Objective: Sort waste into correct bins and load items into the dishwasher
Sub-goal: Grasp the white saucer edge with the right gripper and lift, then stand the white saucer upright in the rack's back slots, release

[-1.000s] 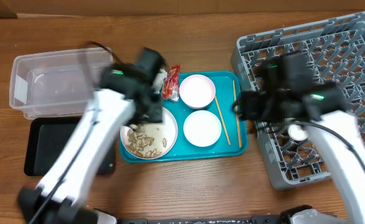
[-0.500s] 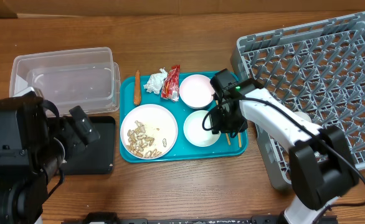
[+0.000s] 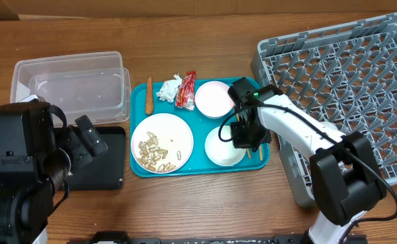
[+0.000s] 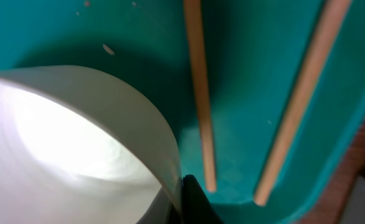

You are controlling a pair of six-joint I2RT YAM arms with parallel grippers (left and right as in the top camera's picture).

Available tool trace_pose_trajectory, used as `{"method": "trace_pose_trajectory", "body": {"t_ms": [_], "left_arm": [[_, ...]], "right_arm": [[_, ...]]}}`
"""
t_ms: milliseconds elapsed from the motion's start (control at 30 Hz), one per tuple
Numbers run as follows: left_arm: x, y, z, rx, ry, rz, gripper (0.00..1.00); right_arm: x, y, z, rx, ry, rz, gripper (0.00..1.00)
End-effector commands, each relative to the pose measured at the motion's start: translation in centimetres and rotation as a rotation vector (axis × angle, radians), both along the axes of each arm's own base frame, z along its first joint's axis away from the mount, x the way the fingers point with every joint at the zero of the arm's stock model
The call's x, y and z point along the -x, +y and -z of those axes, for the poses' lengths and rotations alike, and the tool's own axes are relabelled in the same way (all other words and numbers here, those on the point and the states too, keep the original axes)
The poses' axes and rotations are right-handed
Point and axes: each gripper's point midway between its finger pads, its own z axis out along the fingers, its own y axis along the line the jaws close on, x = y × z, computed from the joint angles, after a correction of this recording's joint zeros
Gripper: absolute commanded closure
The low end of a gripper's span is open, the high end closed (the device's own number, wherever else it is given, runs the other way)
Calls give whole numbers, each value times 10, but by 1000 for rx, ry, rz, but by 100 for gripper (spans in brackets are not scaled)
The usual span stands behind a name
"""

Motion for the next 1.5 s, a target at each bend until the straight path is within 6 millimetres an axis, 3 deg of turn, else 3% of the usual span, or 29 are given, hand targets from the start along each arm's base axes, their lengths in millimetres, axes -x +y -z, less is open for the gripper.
{"method": "trace_pose_trajectory", "body": {"t_ms": [0,100,233,400,500,567,767,1000,1200,1467], "left_arm": [[-3,3,-1,-2,-5,-17,0],[-5,3,1,-2,5,-17,0],[-7,3,3,-2,14,-17,0],[-11,3,6,-2,29,-17,0],[-13,3,7,-3,39,-17,0],[-14,3,8,-3,45,-17,0],[-19,3,13,-3,66,-17,0],[-24,2,18,-3,91,-17,0],[-30,3,23,-4,116,-17,0],[-36,2,30,-4,150,-17,0]], "right_arm": [[-26,-4,-50,15,-171,1,96],[-42,-17,-101,53,-338,25,96],[-60,-51,-179,147,-628,133,96],[-72,-114,-283,353,-1057,344,96],[-71,-142,-322,467,-1212,466,96],[-71,-158,-333,541,-1246,512,96],[-74,-202,-312,715,-1139,566,96],[-97,-242,-273,866,-1014,618,96],[-112,-259,-246,1062,-938,599,96],[-124,-255,-211,1089,-852,526,96]]}}
